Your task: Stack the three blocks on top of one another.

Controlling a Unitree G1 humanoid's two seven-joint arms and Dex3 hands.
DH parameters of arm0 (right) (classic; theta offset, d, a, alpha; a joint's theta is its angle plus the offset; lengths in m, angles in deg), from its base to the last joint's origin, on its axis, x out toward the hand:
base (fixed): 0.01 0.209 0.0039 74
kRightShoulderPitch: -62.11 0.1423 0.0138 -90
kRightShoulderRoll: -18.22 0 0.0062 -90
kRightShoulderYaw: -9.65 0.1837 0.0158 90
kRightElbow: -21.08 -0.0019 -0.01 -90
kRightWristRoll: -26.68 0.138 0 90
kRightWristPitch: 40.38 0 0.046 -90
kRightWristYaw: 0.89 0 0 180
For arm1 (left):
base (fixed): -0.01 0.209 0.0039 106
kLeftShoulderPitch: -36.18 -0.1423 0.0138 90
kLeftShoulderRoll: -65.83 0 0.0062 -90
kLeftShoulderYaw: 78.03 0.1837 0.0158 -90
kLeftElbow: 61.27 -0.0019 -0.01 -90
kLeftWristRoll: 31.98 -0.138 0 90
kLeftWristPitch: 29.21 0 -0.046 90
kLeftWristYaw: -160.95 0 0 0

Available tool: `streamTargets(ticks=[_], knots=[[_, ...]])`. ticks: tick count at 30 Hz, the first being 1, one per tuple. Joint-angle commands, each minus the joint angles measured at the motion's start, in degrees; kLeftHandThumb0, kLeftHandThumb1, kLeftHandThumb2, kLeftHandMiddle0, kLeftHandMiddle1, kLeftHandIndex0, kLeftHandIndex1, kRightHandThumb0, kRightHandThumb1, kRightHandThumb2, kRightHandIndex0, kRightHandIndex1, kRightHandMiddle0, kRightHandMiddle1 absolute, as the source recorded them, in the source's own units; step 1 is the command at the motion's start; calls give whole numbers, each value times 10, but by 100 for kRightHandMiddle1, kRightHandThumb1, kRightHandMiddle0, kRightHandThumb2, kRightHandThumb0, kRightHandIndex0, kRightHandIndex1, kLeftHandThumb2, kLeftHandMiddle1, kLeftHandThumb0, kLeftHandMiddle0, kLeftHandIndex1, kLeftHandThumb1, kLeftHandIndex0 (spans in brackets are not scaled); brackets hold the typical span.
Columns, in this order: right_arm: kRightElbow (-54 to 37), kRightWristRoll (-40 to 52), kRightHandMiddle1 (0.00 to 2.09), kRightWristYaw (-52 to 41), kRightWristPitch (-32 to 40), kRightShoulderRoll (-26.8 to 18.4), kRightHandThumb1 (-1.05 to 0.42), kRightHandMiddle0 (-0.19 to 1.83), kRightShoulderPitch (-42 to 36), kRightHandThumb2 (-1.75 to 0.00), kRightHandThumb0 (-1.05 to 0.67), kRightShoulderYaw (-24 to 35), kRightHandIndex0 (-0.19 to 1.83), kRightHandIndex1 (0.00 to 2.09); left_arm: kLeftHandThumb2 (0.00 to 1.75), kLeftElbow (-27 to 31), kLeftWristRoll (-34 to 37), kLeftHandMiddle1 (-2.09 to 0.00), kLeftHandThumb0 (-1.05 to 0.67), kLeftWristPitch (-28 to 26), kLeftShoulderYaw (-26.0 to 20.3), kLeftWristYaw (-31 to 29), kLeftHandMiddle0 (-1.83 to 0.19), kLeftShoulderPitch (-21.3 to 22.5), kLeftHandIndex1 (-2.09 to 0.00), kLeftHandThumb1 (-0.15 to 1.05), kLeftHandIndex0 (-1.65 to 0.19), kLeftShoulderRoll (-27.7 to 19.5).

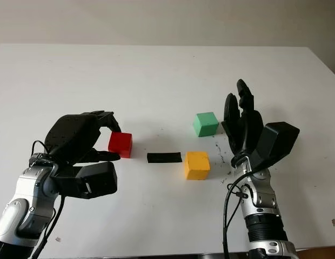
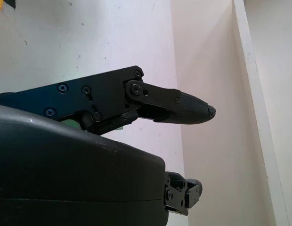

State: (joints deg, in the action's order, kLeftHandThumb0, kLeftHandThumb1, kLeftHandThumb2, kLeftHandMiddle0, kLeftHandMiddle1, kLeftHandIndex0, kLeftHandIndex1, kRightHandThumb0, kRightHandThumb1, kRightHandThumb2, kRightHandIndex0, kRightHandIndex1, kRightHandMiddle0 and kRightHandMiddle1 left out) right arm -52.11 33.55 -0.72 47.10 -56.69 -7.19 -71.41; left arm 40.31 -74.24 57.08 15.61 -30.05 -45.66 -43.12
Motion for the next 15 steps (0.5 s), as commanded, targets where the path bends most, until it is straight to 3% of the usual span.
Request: streamTargets(ticks=[1,9,15], knots=[[-18,2,37,-2,4,-8,-105,-19,1,-58,-61,1,-9,8,5,-1,26,-10,-46,12,-12,2,-43,0,-121,93,-49,3],[-18,2,38,1,5,-6,-105,-19,2,-55,-62,2,-8,8,5,-16,183,-6,-38,49,-46,-41,-41,1,-102,92,-56,14],[-19,8,35,-4,3,-4,-105,-19,1,-54,-62,2,-9,7,5,-53,257,-6,-38,84,-60,-27,-42,11,-80,91,-67,39]])
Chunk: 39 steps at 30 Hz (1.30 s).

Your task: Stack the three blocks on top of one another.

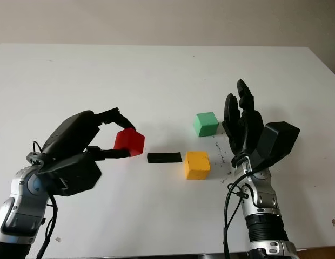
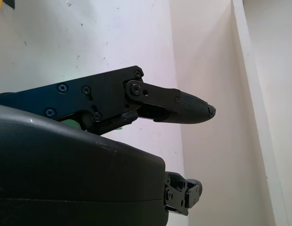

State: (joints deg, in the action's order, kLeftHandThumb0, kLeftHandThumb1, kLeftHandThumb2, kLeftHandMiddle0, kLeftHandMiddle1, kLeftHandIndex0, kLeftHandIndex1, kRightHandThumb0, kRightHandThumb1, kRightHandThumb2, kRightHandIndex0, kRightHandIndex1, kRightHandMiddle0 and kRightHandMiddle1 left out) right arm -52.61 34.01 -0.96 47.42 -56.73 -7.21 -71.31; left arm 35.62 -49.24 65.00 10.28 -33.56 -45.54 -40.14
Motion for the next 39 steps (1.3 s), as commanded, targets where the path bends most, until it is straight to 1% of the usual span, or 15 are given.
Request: streamTargets(ticks=[1,7,10,14,15,18,21,23,32,39], knots=[[-15,5,35,-2,0,-3,-105,-19,1,-53,-63,1,-9,7,5,-13,10,-7,-38,7,-6,14,-43,13,-80,91,-68,16],[-13,1,35,2,-3,-2,-105,-19,0,-54,-61,0,-8,7,5,-48,44,-6,-44,10,4,24,-44,23,-80,90,-74,61],[-15,4,35,2,-3,0,-105,-19,-1,-54,-60,1,-8,7,5,-68,39,-5,-43,13,17,44,-43,27,-78,88,-76,90],[-14,5,35,4,-5,3,-105,-19,-1,-52,-60,1,-8,7,5,-115,30,-5,-45,48,36,74,-43,39,-78,86,-77,122],[-15,5,36,5,-4,4,-105,-19,-2,-52,-60,1,-7,7,5,-124,29,-6,-45,52,41,82,-44,42,-79,85,-78,131],[-16,6,35,5,-4,5,-105,-19,-3,-52,-60,0,-8,7,5,-142,28,-6,-45,55,54,92,-45,48,-91,85,-75,153],[-18,5,33,7,-5,6,-105,-19,-5,-53,-60,-1,-8,7,6,-150,34,-5,-44,58,66,80,-43,51,-93,85,-72,159],[-18,6,32,6,-6,6,-105,-19,-6,-53,-59,-1,-9,6,6,-148,37,-5,-42,54,72,69,-42,51,-87,85,-73,160],[-14,9,34,12,-13,12,-105,-19,-5,-51,-58,0,-8,6,5,-126,15,-6,-41,24,93,53,-42,51,-76,83,-82,159],[-13,8,33,12,-15,13,-105,-19,-7,-52,-58,-1,-8,6,5,-104,0,-5,-41,-3,100,37,-42,50,-72,83,-84,153]])
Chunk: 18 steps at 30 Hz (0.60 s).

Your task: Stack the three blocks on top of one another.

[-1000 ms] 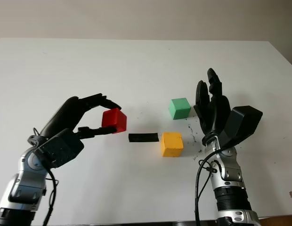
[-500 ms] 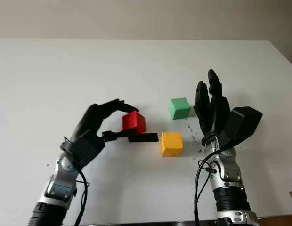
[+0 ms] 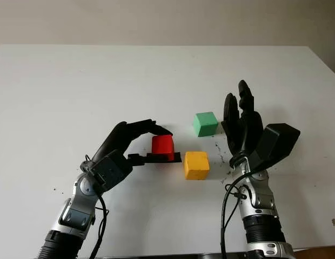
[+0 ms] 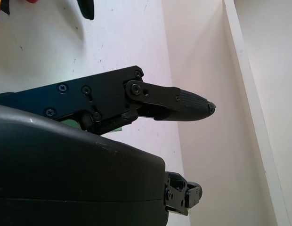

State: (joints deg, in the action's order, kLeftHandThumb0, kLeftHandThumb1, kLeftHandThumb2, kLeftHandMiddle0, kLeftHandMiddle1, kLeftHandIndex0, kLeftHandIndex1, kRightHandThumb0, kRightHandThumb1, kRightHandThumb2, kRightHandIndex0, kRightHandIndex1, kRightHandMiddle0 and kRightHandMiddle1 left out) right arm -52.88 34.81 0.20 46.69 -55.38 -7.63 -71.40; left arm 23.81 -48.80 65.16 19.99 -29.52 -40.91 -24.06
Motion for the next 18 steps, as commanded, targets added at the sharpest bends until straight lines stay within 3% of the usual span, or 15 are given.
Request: streamTargets(ticks=[1,6,12,18], knots=[[-10,-1,34,1,-9,-1,-105,-19,-2,-51,-59,0,-8,6,5,18,-9,-5,-41,-11,4,-4,-41,3,-72,83,-84,-9],[-10,-3,34,2,-8,-1,-105,-19,-3,-51,-58,-1,-8,6,5,27,-43,-3,-42,-26,11,6,-37,4,-69,83,-82,-13],[-12,-3,34,3,-4,-1,-105,-19,-2,-53,-57,-2,-8,6,5,30,-71,-2,-53,-24,19,20,-22,3,-27,82,-68,-18],[-12,-2,33,0,-6,-2,-105,-19,-3,-52,-58,-2,-8,6,5,36,-72,-1,-57,-27,21,12,-12,2,-10,82,-54,-22]])
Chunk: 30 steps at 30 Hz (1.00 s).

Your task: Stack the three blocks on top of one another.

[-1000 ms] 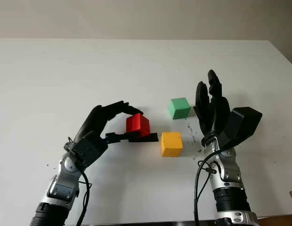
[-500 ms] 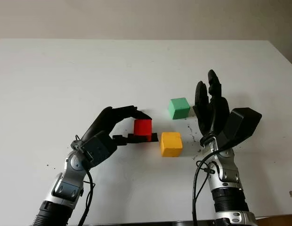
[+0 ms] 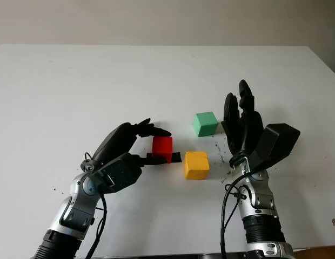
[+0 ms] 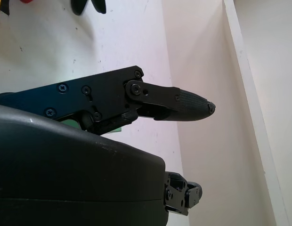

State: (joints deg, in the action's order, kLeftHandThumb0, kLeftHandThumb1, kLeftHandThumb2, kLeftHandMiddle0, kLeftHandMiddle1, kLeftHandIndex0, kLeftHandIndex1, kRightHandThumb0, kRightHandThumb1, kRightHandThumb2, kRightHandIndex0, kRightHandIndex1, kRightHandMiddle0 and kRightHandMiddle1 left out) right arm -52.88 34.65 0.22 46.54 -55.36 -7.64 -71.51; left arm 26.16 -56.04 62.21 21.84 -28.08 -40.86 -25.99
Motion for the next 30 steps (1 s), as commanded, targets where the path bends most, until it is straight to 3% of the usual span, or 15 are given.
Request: streamTargets(ticks=[1,6,8,13,19,21,24,26,29,30], knots=[[-13,-1,33,0,-4,-2,-105,-19,-3,-52,-57,-1,-8,6,5,16,1,0,-59,-1,3,-6,-8,1,-6,82,-46,-4],[-13,-6,33,2,-4,-3,-105,-19,-3,-53,-58,-2,-8,6,5,30,26,-3,-61,-7,-4,-26,3,-6,-2,81,-22,-4],[-15,-7,33,3,-3,-3,-105,-19,-3,-52,-58,-1,-8,6,5,38,51,-2,-64,-9,-10,-40,12,-10,-1,79,-3,-3],[-20,-12,36,5,-6,-5,-105,-19,-6,-51,-59,-2,-6,7,7,49,103,0,-94,29,-27,-52,19,-24,-1,86,18,-4],[-53,-40,27,-19,-1,-40,-105,-19,-15,-52,-60,-16,-11,4,8,91,187,0,-102,65,-74,-69,19,-50,0,93,19,-7],[-74,-62,26,-20,1,-57,-105,-18,-21,-46,-67,-21,-11,4,21,101,210,0,-103,93,-93,-63,19,-65,-1,102,19,-1],[-98,-103,28,-12,-10,-83,-105,-10,-31,-36,-76,-28,-5,8,46,115,232,-4,-96,109,-116,-47,16,-85,-5,104,13,10],[-111,-114,29,-17,-31,-95,-105,-7,-36,-33,-76,-27,-2,9,52,106,235,-5,-94,137,-128,-30,15,-87,-6,105,11,19],[-150,-111,42,-32,-37,-112,-105,-6,-49,-22,-79,-22,1,9,55,76,265,-7,-91,165,-150,-4,9,-77,-7,105,6,47],[-167,-95,62,-48,-32,-117,-104,-12,-55,-16,-79,-19,0,8,55,67,279,-7,-91,163,-158,5,8,-70,-7,105,5,57]])
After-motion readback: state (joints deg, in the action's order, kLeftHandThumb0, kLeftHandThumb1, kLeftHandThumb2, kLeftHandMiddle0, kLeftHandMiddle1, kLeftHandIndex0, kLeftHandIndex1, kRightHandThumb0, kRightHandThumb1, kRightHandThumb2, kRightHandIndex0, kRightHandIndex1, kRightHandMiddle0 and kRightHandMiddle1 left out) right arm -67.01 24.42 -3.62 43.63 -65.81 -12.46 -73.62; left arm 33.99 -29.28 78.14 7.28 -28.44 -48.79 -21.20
